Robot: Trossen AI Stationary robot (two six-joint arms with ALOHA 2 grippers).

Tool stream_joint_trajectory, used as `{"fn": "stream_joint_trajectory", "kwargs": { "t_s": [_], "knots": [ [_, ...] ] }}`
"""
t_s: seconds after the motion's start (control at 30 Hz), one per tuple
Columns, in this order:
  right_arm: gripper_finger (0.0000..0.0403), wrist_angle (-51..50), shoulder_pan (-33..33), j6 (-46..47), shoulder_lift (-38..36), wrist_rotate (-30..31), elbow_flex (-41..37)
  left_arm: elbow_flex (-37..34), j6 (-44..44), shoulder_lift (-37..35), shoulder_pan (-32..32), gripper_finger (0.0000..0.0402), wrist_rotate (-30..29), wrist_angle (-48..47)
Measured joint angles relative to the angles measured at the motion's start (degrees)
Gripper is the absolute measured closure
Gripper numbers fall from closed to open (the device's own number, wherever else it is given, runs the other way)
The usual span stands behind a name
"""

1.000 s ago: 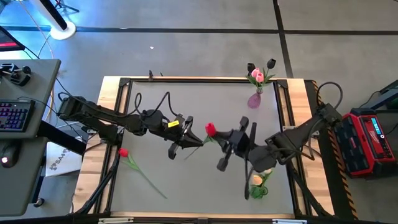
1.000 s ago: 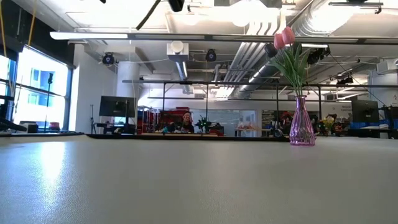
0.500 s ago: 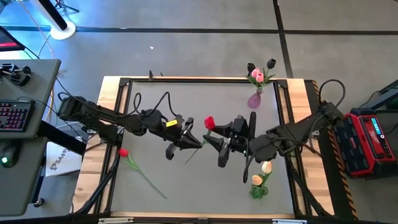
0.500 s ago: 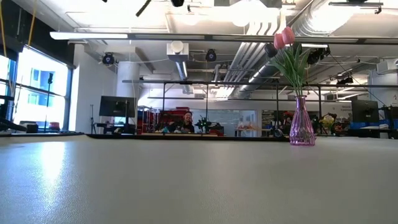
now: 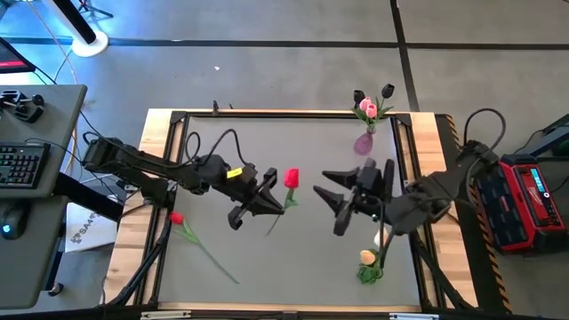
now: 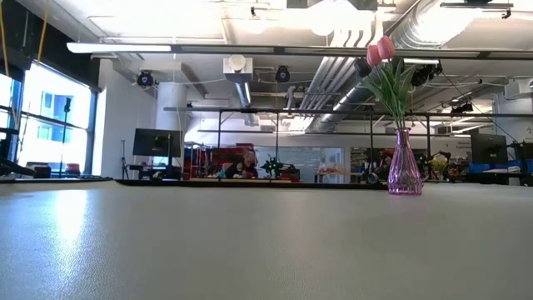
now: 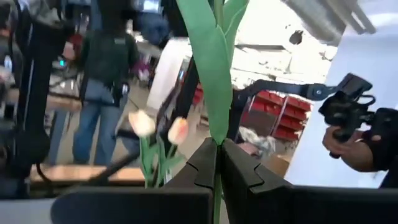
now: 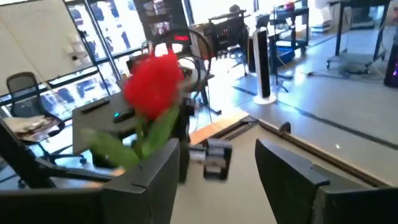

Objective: Sort flowers into vase by color
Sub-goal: Put the top red tulip into the green vase

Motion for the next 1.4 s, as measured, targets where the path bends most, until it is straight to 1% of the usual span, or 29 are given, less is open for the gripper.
{"fn": "stream_joint_trajectory", "kwargs": {
  "t_s": [0.07, 0.17, 0.23, 0.33, 0.47, 0.7, 0.87, 1.03, 1.1, 1.17, 1.4],
  "knots": [
    [0.0203, -2.81, 0.29, 3.03, -0.25, -0.68, 0.0, 0.0, 1.02, 0.0, 0.11, 0.0401, -0.71, 1.23],
    [0.0204, -4.4, -0.01, 6.79, 0.35, -4.63, 0.0, 0.0, 1.35, -0.02, 0.55, 0.0401, -3.35, 2.13],
    [0.0204, -2.96, -1.22, 7.22, 1.85, -7.6, 0.02, 0.0, 1.61, -0.01, 0.78, 0.0401, -4.92, 1.81],
    [0.0204, 0.4, -2.7, 5.36, 4.56, -10.89, -0.02, 0.0, 3.21, 0.02, 1.12, 0.0401, -5.18, 1.86],
    [0.0204, 4.05, -4.25, 3.81, 6.21, -11.77, -0.02, 0.0, 3.41, 0.02, 1.41, 0.0401, -5.23, 2.04],
    [0.0204, 4.14, -5.83, 5.04, 6.44, -12.23, -0.02, 0.0, 4.34, 0.02, 1.39, 0.0401, -5.29, 2.05],
    [0.0204, 4.33, -7.39, 5.68, 6.89, -16.48, -0.02, 0.0, 4.45, 0.02, 1.39, 0.0401, -5.87, 1.99],
    [0.0205, 5.49, -7.6, 4.57, 6.94, -17.06, -0.02, 0.0, 4.59, 0.02, 1.39, 0.0401, -7.77, 1.89],
    [0.0214, 5.64, -7.69, 3.75, 6.96, -17.17, -0.02, 0.0, 4.82, 0.02, 1.39, 0.0401, -7.89, 1.87],
    [0.0232, 5.86, -8.19, 3.75, 7.3, -17.17, -0.02, 0.0, 4.82, 0.02, 1.39, 0.0401, -7.92, 1.83],
    [0.0325, 7.51, -9.15, 4.09, 9.7, -16.86, -0.02, 0.0, 4.81, 0.0, 1.36, 0.0401, -7.84, 1.72]
  ]
}}
